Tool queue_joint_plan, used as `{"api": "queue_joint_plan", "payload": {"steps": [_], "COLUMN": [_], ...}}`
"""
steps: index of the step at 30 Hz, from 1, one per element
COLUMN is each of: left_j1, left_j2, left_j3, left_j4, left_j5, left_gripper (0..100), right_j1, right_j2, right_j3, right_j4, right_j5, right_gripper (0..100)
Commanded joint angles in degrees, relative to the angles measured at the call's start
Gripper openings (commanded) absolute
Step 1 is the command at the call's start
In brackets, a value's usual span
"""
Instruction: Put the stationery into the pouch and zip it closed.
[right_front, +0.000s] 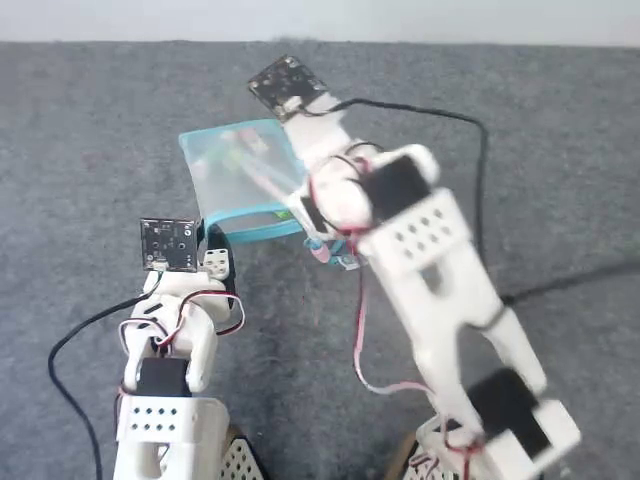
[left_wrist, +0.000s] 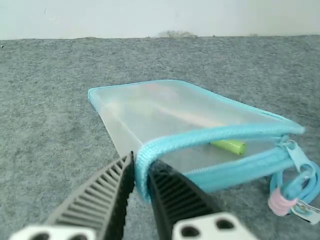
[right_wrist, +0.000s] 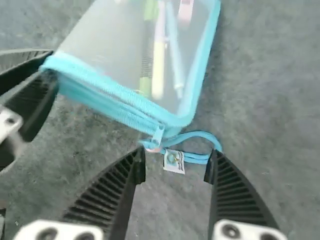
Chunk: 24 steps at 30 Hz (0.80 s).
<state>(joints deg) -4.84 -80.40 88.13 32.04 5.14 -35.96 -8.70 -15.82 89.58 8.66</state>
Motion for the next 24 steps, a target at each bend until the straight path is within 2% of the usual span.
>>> {"api": "queue_joint_plan", "payload": {"steps": [1,4,10,14,18,24], "left_j1": [0.18,0.18,0.18,0.26,0.35,0.35], "left_j2": [-1.14,-1.14,-1.14,-1.14,-1.14,-1.14], "left_j3": [-0.92,-1.01,-1.01,-1.10,-1.19,-1.19], "left_j4": [-1.67,-1.67,-1.67,-1.67,-1.76,-1.85], "left_j5": [-0.53,-0.53,-0.53,-0.53,-0.53,-0.53], "left_gripper": [1,1,1,1,1,1], "right_j1": [1.10,3.03,7.78,9.45,9.54,7.34], "right_j2": [-8.31,-12.53,-24.48,-27.30,-24.13,-19.38], "right_j3": [0.70,11.34,46.15,61.27,64.18,62.59], "right_j4": [1.36,-3.91,-32.48,-47.25,-50.51,-52.35], "right_j5": [3.34,7.21,13.89,17.85,21.19,25.67], "right_gripper": [18.9,18.9,19.1,19.1,19.8,33.9]}}
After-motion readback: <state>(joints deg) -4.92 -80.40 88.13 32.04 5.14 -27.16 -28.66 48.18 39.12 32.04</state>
